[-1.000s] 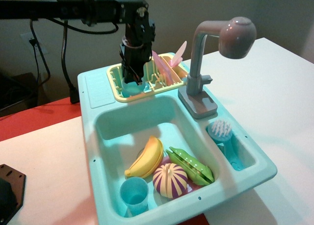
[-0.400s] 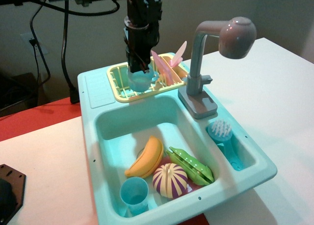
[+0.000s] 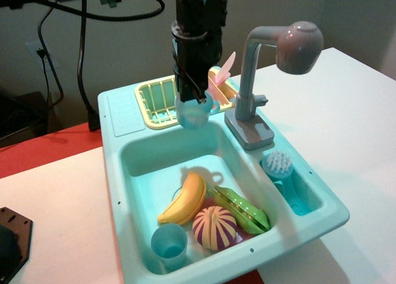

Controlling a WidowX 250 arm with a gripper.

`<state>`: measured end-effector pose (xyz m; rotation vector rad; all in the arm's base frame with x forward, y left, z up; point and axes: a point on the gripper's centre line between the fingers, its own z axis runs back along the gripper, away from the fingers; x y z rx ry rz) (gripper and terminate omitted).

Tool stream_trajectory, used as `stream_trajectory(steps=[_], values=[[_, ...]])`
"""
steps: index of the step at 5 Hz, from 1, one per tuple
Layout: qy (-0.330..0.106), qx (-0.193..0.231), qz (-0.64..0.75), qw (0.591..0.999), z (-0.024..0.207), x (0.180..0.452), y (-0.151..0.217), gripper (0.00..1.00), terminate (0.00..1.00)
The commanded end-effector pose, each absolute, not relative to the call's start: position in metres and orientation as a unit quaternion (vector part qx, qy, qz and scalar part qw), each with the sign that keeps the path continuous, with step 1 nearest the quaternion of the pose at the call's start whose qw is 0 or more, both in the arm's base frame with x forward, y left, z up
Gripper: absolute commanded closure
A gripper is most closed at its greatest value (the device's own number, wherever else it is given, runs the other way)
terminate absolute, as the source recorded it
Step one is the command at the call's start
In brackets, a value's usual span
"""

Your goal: Put cup from drying rack to sink

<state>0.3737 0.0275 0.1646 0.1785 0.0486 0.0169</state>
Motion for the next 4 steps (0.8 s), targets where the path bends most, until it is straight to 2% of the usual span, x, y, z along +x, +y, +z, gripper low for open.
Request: stream_trajectory(steps=[1,2,3,4], values=[[0.001,0.071,0.012,0.997,0.173,0.366,0.007,1.0,0.0],[0.01,0.047,0.033,0.998,0.161,0.363,0.001,1.0,0.0],[0.017,0.046,0.044,0.998,0.149,0.359,-0.001,1.0,0.0],[0.023,0.049,0.056,0.997,0.137,0.354,0.0,1.0,1.0]])
